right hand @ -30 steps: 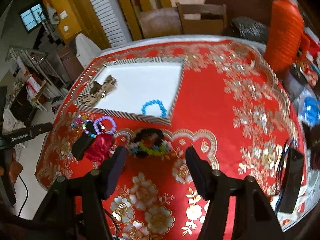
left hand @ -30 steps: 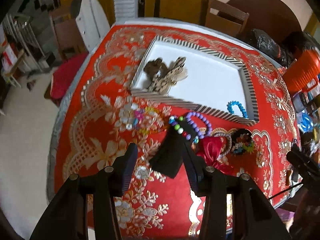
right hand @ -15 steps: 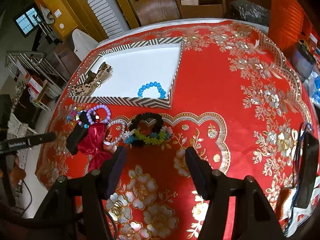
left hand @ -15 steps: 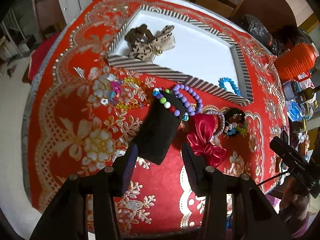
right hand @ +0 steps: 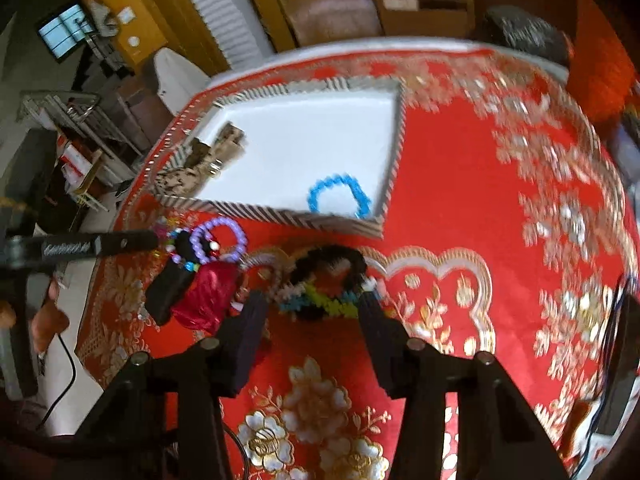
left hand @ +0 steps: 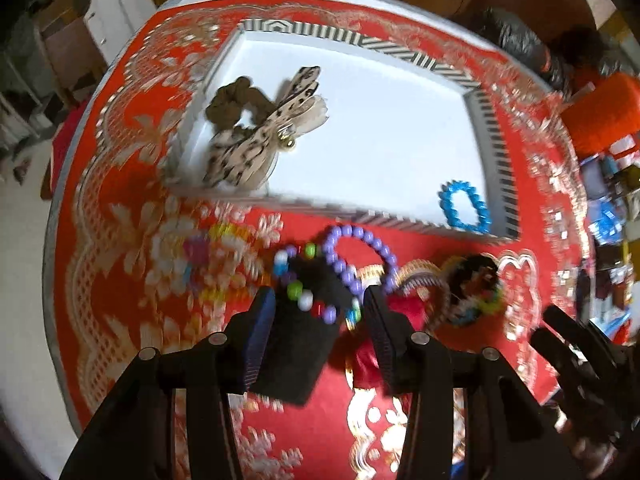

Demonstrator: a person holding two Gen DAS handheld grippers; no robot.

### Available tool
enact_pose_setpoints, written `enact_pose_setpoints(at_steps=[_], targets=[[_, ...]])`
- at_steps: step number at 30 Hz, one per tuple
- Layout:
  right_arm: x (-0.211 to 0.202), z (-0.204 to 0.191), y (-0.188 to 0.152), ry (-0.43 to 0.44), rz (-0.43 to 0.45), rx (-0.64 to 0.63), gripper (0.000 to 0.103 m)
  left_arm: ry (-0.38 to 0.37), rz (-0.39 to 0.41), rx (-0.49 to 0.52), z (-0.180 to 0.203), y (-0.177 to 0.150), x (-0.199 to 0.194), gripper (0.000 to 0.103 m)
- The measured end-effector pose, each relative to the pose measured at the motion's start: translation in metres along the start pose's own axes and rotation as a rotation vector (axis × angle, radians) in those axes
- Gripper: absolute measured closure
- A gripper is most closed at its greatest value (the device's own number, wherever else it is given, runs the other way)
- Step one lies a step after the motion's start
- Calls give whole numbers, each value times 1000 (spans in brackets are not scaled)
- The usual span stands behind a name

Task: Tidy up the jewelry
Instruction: 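Lift the purple beaded bracelet from the pile with the left gripper, then carry the purple bracelet toward the tray while the right gripper grasps the multicolour star-bead bracelet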

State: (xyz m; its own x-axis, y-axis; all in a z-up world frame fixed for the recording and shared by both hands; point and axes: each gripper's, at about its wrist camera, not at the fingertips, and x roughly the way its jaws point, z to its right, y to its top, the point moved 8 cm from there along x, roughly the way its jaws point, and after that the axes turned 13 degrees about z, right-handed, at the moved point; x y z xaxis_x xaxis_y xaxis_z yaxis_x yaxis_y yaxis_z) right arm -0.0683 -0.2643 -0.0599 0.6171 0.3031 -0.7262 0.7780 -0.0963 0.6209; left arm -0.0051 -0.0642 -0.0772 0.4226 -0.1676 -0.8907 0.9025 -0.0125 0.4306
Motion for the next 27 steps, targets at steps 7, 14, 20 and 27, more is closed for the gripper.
enact_pose_setpoints(at_steps=[7,14,20,27], targets=[[-10,14,-7,-30,17,61,52,89,-123,183,16,4,44,77],[-4,38,-7,-64,24,124,52,31,-157,143,18,11,65,103],[24,38,1,-63,-14,81,55,-70,-122,96,16,25,46,103],[45,42,-12,-84,-93,90,57,-145,-63,39,13,36,4,103]])
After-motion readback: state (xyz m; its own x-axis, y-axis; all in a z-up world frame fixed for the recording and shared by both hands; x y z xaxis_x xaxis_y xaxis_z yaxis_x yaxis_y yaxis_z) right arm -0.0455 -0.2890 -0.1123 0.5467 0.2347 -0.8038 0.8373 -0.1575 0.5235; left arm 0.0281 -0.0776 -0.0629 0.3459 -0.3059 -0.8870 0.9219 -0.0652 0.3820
